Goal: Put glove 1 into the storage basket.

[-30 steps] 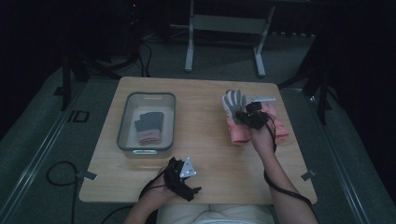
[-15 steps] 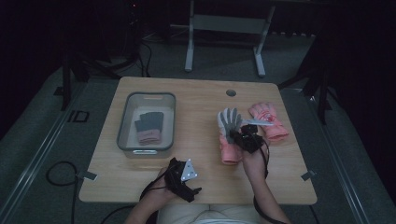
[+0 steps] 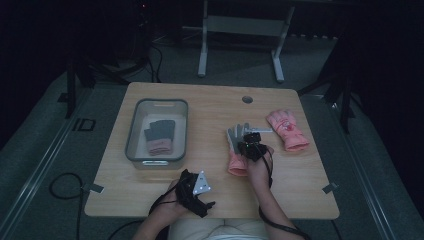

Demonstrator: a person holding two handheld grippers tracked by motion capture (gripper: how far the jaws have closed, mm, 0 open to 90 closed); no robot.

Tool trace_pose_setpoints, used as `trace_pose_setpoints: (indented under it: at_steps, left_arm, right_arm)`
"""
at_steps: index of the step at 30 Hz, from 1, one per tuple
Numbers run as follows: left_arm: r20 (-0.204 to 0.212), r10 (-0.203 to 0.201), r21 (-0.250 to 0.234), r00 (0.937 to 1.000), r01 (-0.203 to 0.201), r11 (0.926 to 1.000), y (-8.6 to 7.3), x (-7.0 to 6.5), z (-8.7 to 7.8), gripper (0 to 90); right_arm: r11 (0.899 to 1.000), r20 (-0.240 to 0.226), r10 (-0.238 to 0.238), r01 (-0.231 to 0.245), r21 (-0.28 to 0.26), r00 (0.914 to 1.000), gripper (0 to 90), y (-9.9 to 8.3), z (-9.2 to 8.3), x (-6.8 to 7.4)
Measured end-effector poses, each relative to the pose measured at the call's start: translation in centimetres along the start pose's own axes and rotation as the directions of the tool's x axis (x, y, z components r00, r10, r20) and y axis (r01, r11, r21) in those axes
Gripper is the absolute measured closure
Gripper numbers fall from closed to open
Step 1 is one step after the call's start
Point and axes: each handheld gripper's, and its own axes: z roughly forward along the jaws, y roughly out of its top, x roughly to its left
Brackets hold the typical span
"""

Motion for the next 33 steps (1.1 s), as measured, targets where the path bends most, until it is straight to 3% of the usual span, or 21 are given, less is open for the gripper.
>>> trace_pose_setpoints:
  at_steps: [3,11,14,17,21,25,27,33]
  left_arm:
    - [0.003,-0.002,-0.004,1.0,0.002,1.0,-0.1,0.0,0.0,0.0]
    - [0.009,0.002,0.004,1.0,-0.002,1.0,-0.1,0.0,0.1,0.0]
    - [0.008,-0.005,-0.004,1.0,0.005,1.0,-0.1,0.1,0.1,0.0]
    - [0.011,-0.009,-0.001,0.9999,0.009,1.0,-0.2,0.1,0.1,0.0]
    - [0.026,-0.016,-0.009,0.9995,0.016,0.9998,-0.2,0.2,0.1,0.0]
    - [0.034,-0.042,-0.028,0.9985,0.043,0.9987,-0.4,0.6,-0.2,0.0]
    - [0.018,-0.036,-0.029,0.9992,0.037,0.9989,-0.4,0.6,-0.3,0.0]
    - [0.023,-0.029,-0.027,0.9993,0.029,0.9992,-0.6,0.7,-0.2,0.0]
  right_arm:
    - [1.0,0.005,-0.005,0.005,0.004,1.0,87.0,-0.1,0.8,0.0]
    - [0.994,-0.046,-0.108,0.108,0.009,0.9931,84.2,-0.1,1.1,-0.5]
    - [0.997,-0.066,-0.078,0.078,-0.011,0.9947,78.6,0.3,-0.2,-0.6]
    - [0.992,-0.066,-0.109,0.105,-0.065,0.9919,74.3,1.2,-2.2,-1.0]
    - [0.985,-0.067,-0.124,0.115,-0.126,0.9901,70.4,2.2,-4.3,-3.6]
    - [0.982,-0.041,-0.134,0.128,-0.138,0.9901,66.2,2.4,-5.0,-6.8]
    - [0.981,-0.022,-0.137,0.132,-0.141,0.9904,62.6,2.4,-5.4,-8.8]
    - [0.986,0.022,-0.063,0.065,-0.152,0.9978,61.4,2.9,-6.7,-14.2]
